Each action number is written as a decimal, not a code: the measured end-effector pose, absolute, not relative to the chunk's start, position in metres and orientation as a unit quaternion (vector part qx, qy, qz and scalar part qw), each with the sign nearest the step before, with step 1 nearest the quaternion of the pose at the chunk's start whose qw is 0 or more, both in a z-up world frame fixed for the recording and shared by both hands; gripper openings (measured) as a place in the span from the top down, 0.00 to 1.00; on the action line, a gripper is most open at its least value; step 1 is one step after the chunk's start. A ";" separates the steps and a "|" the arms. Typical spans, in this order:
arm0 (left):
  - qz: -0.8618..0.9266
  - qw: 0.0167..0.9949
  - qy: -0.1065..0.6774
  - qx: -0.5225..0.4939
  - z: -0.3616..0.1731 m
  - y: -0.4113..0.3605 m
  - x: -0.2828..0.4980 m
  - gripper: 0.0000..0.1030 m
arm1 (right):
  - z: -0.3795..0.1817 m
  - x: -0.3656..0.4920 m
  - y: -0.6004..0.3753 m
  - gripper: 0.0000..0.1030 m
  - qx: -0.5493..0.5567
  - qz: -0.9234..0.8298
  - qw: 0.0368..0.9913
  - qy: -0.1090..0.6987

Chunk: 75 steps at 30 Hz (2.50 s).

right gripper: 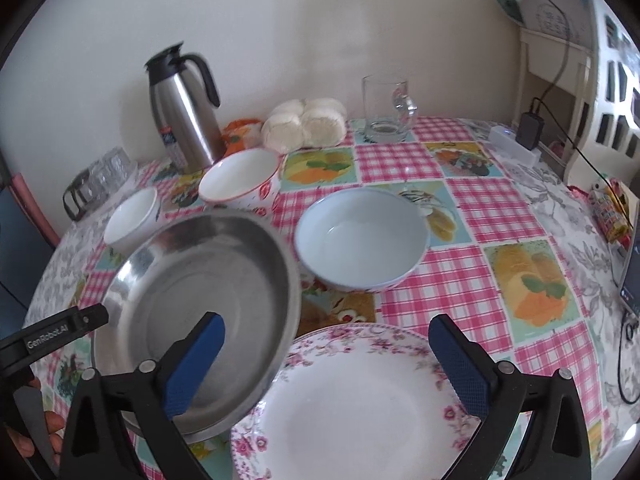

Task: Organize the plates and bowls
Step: 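Open both tools to release the steel basin rim, then move both tools to the rim of the pink floral plate, then close both tools on the floral plate rim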

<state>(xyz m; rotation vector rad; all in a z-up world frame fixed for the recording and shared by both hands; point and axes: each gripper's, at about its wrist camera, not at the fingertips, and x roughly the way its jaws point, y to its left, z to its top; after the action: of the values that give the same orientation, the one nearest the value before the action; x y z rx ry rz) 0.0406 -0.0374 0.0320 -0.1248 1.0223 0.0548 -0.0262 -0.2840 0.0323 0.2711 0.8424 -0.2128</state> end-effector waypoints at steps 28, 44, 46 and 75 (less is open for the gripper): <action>-0.204 0.852 0.480 -0.054 0.067 -0.146 -0.029 0.09 | 0.023 -0.099 -0.400 0.00 0.273 -0.183 0.860 0.390; -0.201 0.778 0.584 -0.116 0.014 -0.147 -0.046 0.09 | -0.021 -0.096 -0.390 0.03 0.300 -0.167 0.808 0.479; -0.197 0.772 0.592 -0.118 0.009 -0.146 -0.046 0.09 | -0.023 -0.095 -0.387 0.04 0.297 -0.166 0.805 0.485; -0.149 0.738 0.640 -0.154 -0.044 -0.122 -0.025 0.61 | -0.047 -0.085 -0.379 0.55 0.331 -0.117 0.791 0.501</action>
<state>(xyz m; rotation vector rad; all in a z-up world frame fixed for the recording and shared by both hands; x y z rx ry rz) -0.0249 -0.1217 -0.0439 -0.3389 1.4058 -0.3269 -0.0848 -0.3788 -0.0465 0.7130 1.0780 -0.2509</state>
